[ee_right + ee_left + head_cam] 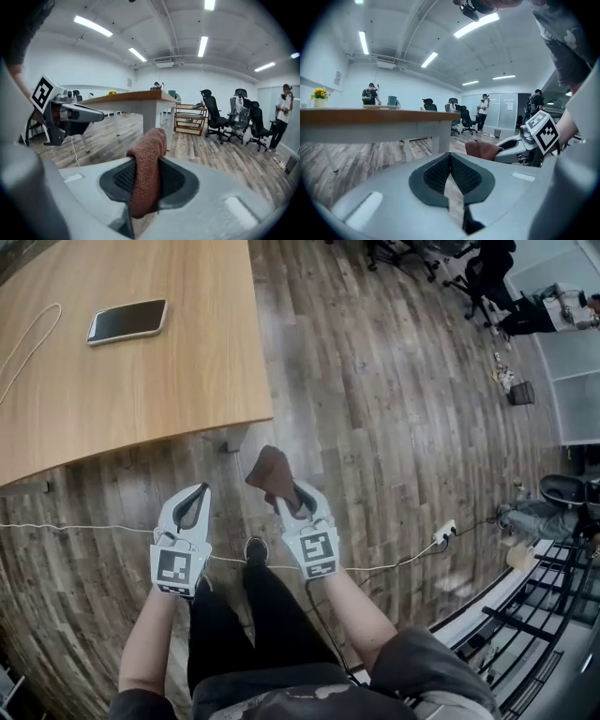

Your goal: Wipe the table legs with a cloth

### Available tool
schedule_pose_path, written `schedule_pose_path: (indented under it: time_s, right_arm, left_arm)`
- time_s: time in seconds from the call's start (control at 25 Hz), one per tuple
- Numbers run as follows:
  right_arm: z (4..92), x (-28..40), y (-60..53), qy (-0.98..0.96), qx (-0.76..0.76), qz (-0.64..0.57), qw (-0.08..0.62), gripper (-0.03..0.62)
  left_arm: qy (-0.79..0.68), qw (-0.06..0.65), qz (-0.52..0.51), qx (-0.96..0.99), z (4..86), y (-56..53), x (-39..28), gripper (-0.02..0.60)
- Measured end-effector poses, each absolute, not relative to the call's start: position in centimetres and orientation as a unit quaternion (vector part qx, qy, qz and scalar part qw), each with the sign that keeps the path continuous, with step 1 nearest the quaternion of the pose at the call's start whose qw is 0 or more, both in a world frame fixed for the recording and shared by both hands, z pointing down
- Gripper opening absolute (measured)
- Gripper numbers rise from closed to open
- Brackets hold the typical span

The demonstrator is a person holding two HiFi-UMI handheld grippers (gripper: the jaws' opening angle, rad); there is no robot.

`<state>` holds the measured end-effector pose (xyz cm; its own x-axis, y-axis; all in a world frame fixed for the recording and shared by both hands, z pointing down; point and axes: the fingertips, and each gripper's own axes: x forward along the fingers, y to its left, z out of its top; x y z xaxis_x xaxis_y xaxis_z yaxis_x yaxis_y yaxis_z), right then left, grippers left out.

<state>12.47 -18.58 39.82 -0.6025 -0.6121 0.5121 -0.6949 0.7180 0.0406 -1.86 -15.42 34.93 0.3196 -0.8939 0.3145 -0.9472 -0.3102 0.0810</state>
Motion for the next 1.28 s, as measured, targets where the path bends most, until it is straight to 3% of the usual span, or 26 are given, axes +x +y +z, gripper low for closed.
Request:
schedule_pose_path:
  time_s: [0.36,0.68,1.28]
  right_arm:
    - [29.0,13.6,-19.0,-0.902,0.361,0.14,0.19,0.091]
    - [22.7,16.0,-18.3,-0.898,0.39,0.1,0.179,0.091]
    - [16.3,13.6,-7.1,-0.856,0.486,0.106,0.139,0.091]
  left_arm:
    - [-0.603,0.121,0.125,0.779,24.7,-15.2,1.2,0.02]
    - [-0.571,0.118,0.094,0.807,19.3,-12.9,4.6,0.02]
    - [-0.56,0.084,0.079,0.82,14.5,-4.5,-2.6,0.02]
